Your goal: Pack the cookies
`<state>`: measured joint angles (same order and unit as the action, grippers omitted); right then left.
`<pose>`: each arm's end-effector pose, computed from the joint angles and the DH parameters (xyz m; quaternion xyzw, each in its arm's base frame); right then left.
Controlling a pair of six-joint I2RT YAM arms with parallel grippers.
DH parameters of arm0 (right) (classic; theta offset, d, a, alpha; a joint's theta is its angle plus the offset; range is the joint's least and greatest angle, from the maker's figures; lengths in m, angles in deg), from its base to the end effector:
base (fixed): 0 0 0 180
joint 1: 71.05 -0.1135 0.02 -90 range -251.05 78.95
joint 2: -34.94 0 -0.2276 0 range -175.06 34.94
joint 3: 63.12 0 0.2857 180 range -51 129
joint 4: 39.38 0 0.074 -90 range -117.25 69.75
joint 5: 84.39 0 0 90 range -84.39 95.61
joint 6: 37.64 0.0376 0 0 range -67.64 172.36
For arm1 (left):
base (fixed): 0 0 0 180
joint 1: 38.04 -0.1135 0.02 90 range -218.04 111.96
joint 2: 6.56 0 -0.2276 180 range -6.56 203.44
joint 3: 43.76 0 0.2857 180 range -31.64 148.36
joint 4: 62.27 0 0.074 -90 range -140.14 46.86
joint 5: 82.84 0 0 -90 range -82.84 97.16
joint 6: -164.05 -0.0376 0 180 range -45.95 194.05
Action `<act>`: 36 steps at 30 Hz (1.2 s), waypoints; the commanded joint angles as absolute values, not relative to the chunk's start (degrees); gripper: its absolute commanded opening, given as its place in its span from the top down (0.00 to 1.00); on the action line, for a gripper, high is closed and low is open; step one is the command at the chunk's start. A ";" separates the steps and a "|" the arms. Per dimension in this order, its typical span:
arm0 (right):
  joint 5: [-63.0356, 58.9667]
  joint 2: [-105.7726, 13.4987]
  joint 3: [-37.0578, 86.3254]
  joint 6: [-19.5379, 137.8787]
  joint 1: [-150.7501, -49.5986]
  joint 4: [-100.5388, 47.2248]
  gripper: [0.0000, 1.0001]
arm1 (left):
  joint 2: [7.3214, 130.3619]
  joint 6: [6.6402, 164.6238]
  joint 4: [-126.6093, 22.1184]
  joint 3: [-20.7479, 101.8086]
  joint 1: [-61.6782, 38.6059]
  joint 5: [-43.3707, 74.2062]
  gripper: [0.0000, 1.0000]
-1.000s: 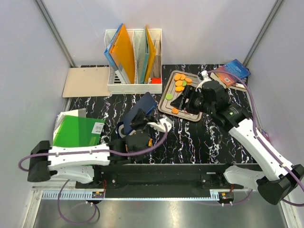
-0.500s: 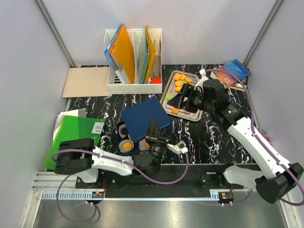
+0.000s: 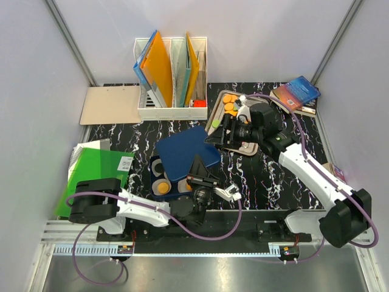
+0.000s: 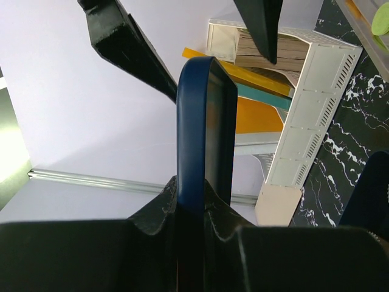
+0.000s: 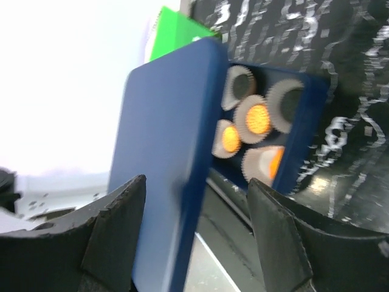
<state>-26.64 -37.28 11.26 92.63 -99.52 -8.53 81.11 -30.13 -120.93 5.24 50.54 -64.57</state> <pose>0.2795 0.1744 0.2902 -0.0559 0.8366 0.4737 0.2694 0.0435 -0.3134 0.1917 0.5153 0.4253 0.4231 0.6120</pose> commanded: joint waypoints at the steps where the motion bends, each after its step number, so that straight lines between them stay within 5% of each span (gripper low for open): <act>1: -34.55 -37.83 11.23 95.42 -99.44 -18.54 0.26 | 80.89 -30.98 -145.59 5.45 51.17 -63.59 1.00; 10: -39.65 -41.34 9.29 100.86 -99.44 -26.72 0.46 | 80.45 -30.80 -145.59 5.71 51.70 -64.12 1.00; 23: -44.23 -46.88 7.80 102.45 -99.44 -30.77 0.53 | 80.89 -30.63 -145.59 6.50 52.14 -63.86 1.00; 36: -45.46 -46.62 6.83 101.75 -99.44 -29.27 0.78 | 80.89 -30.89 -145.59 7.38 52.23 -64.12 1.00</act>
